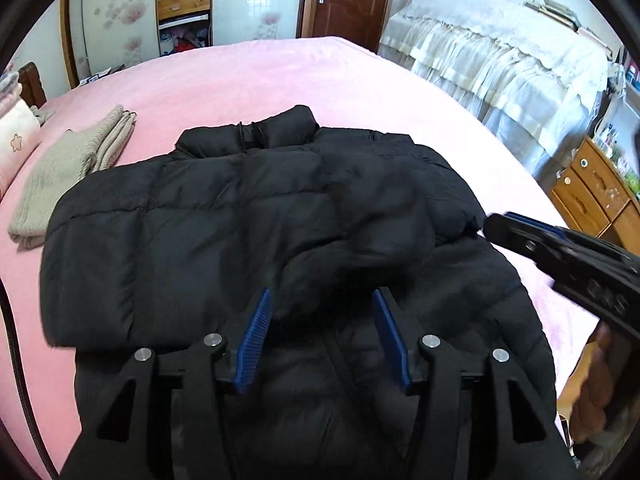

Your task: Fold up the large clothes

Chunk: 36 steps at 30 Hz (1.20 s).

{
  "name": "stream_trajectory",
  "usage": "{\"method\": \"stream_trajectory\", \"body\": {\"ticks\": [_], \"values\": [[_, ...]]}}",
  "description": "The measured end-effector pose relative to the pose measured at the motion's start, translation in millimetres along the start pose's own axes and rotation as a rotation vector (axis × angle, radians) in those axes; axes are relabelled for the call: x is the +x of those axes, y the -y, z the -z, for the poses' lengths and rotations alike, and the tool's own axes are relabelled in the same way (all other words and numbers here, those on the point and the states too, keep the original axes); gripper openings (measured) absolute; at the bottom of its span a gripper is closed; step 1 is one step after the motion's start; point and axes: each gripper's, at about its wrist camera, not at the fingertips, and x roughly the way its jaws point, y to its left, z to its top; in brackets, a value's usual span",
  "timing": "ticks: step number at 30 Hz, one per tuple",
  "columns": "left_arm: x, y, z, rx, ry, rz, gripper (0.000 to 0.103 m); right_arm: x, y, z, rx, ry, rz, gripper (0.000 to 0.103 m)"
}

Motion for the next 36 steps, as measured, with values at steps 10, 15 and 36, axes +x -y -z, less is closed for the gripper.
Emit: {"method": "stream_trajectory", "body": {"ticks": [10, 15, 36], "values": [[-43.0, -76.0, 56.9, -0.117, 0.041, -0.19, 0.051, 5.0, 13.6, 1.9, 0.045, -0.038, -0.068, 0.042], [-40.3, -142.6, 79.9, -0.28, 0.006, -0.284, 0.051, 16.4, 16.7, -7.4, 0.051, -0.063, -0.116, 0.044], [29.0, -238.0, 57.7, -0.631, 0.011, -0.253, 0.044, 74.6, -37.5, -53.6, -0.189, -0.071, -0.094, 0.006]]}}
